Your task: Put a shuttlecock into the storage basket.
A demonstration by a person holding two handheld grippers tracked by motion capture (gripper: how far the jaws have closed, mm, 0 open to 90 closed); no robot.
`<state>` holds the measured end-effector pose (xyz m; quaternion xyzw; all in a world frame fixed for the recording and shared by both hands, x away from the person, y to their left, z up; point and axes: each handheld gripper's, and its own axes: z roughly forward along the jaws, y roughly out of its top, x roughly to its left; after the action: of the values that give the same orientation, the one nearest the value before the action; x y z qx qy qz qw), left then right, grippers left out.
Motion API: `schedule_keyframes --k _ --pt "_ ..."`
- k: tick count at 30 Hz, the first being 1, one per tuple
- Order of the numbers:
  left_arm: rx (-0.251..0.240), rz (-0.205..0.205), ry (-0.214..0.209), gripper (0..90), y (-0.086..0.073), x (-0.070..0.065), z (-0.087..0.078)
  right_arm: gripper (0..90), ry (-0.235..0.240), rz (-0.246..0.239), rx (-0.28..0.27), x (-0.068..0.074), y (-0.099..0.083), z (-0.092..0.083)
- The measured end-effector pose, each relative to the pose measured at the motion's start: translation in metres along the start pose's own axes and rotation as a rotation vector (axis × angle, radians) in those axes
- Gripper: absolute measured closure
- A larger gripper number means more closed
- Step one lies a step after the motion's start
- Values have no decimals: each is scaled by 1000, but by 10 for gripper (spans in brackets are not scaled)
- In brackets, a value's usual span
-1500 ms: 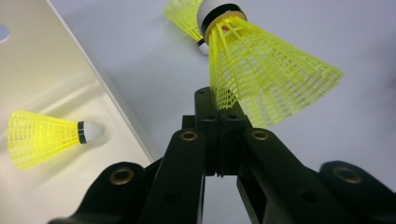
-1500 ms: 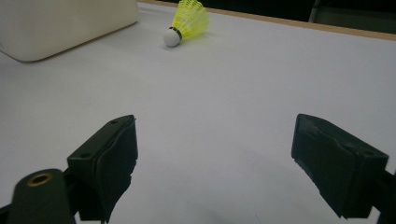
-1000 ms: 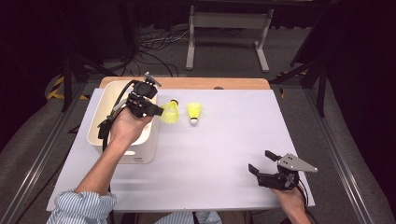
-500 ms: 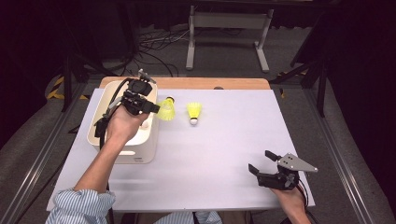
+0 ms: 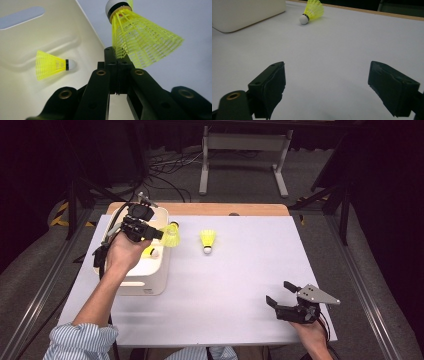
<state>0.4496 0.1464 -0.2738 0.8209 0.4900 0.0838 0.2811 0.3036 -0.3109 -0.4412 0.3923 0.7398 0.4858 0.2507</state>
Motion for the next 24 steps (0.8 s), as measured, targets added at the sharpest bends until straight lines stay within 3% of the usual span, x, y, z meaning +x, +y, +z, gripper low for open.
schedule_keyframes --k 24 --pt "5 -36 34 899 -6 16 -2 151 -1 -2 0 0 0 0"
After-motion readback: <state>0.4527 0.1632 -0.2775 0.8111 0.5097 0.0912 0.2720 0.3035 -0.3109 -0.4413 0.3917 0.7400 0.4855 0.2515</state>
